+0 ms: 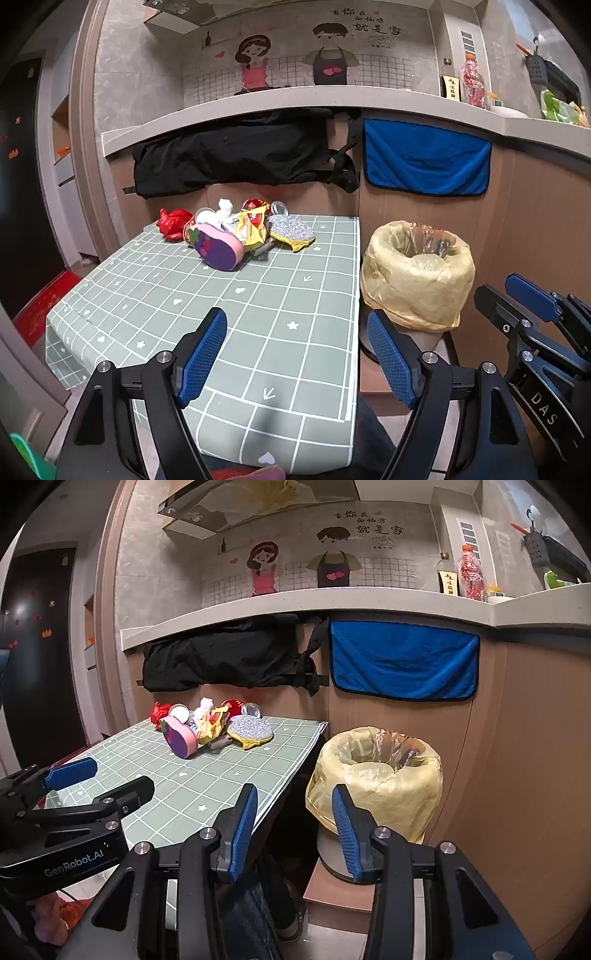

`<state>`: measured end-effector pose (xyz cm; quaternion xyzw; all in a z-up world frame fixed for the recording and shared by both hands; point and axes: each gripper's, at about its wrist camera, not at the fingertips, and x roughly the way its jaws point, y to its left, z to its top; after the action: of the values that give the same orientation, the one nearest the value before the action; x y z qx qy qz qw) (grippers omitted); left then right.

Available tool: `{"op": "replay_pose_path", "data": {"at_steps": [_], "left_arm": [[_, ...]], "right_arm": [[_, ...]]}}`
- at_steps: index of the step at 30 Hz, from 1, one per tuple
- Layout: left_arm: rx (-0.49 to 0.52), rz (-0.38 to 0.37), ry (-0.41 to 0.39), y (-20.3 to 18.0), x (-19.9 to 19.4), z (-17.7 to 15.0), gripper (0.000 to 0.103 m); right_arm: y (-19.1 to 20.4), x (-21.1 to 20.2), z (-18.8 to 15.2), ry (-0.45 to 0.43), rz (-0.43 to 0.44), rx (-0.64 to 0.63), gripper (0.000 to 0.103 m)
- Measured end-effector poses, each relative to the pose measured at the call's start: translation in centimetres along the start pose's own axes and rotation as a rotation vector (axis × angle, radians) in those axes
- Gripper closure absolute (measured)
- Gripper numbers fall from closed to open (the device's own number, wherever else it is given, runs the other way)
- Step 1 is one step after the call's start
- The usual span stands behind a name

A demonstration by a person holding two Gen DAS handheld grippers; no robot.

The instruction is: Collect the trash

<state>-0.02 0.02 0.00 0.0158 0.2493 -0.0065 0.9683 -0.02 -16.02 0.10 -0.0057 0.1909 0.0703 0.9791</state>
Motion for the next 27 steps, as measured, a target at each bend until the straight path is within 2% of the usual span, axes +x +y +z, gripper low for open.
{"op": "replay_pose_path", "data": {"at_steps": [27], "left_arm": [[0.009, 0.004, 0.000, 0.00, -0.30, 0.88, 0.025]], "right_arm": [[-0.22, -0.14, 0.15, 0.001, -0.002, -0.003, 0.063]]}}
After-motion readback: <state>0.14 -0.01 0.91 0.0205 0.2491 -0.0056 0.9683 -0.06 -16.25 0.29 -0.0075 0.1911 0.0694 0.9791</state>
